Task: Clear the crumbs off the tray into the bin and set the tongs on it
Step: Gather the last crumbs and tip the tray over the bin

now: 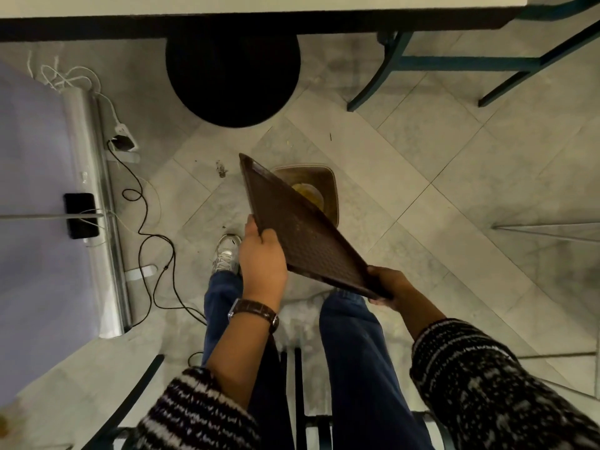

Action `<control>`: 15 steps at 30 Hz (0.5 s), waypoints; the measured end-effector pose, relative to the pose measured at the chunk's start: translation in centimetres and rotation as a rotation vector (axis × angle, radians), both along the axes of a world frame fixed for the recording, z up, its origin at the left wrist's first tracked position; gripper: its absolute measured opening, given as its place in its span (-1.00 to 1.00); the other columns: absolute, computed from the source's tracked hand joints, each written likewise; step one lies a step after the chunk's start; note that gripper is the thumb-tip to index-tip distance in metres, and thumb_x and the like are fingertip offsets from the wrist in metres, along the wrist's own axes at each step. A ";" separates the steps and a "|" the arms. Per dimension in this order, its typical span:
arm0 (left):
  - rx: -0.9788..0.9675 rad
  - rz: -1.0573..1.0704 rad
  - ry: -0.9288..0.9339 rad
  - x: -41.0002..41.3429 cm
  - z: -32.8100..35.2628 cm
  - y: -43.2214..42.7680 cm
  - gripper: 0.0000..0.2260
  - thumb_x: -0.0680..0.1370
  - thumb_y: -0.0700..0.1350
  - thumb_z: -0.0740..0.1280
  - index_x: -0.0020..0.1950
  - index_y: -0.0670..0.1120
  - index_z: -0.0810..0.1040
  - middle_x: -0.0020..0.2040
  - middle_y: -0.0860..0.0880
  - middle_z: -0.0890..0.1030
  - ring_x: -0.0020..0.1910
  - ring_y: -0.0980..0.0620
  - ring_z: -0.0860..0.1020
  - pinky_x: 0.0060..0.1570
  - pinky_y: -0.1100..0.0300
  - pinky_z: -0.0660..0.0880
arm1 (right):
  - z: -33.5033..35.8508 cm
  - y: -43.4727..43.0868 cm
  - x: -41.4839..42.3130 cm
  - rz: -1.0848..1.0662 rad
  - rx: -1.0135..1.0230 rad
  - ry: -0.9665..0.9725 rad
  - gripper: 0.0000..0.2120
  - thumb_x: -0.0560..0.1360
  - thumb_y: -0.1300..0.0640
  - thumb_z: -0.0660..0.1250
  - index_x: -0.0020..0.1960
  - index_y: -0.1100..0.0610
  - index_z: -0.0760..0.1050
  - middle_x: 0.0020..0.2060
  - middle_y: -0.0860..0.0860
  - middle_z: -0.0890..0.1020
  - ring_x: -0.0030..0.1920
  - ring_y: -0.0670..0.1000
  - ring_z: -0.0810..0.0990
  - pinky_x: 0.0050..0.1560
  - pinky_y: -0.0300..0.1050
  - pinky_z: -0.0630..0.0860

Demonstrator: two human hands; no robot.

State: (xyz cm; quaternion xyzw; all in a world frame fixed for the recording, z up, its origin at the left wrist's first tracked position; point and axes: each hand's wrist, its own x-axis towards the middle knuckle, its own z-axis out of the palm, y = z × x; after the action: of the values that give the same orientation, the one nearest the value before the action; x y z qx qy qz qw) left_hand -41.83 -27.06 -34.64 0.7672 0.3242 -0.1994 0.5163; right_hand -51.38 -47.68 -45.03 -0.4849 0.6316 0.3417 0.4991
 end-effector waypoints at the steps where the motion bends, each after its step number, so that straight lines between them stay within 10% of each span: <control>1: -0.006 -0.008 -0.008 -0.1 0.0 0.0 -0.62 0.55 -0.26 0.05 0.34 -0.10 0.39 -0.06 0.02 0.51 -0.17 0.06 0.47 -0.24 0.30 0.38 | -0.1 -0.1 -0.3 -0.002 -0.004 -0.005 -0.84 0.54 0.21 0.28 -0.21 0.21 0.50 -0.31 0.14 0.54 -0.46 0.04 0.52 -0.65 -0.29 0.40; 9: -0.105 -0.080 -0.034 0.1 0.1 0.5 -0.56 0.53 -0.28 0.06 0.37 -0.02 0.38 -0.05 0.11 0.55 -0.15 0.21 0.50 -0.18 0.33 0.42 | 0.1 1.7 -1.9 -0.188 -0.007 0.001 -0.90 0.55 0.27 0.23 -0.09 0.28 0.49 -0.39 0.15 0.57 -0.51 0.07 0.56 -0.64 -0.23 0.45; 15: -0.105 -0.081 -0.006 -0.4 0.4 2.4 -0.54 0.50 -0.22 0.07 0.41 -0.04 0.33 0.15 -0.01 0.53 -0.04 0.06 0.51 -0.02 0.19 0.42 | 0.7 3.3 -2.5 -0.014 -0.081 -0.045 -0.75 0.54 0.27 0.27 0.19 0.29 0.54 0.11 0.24 0.60 0.04 0.23 0.58 0.18 0.16 0.51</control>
State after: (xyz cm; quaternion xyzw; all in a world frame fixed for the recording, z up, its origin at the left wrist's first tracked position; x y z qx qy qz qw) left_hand -42.20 -24.63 -34.23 0.7521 0.2804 -0.2345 0.5484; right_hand -53.85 -44.37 -44.38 -0.5077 0.6369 0.3016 0.4956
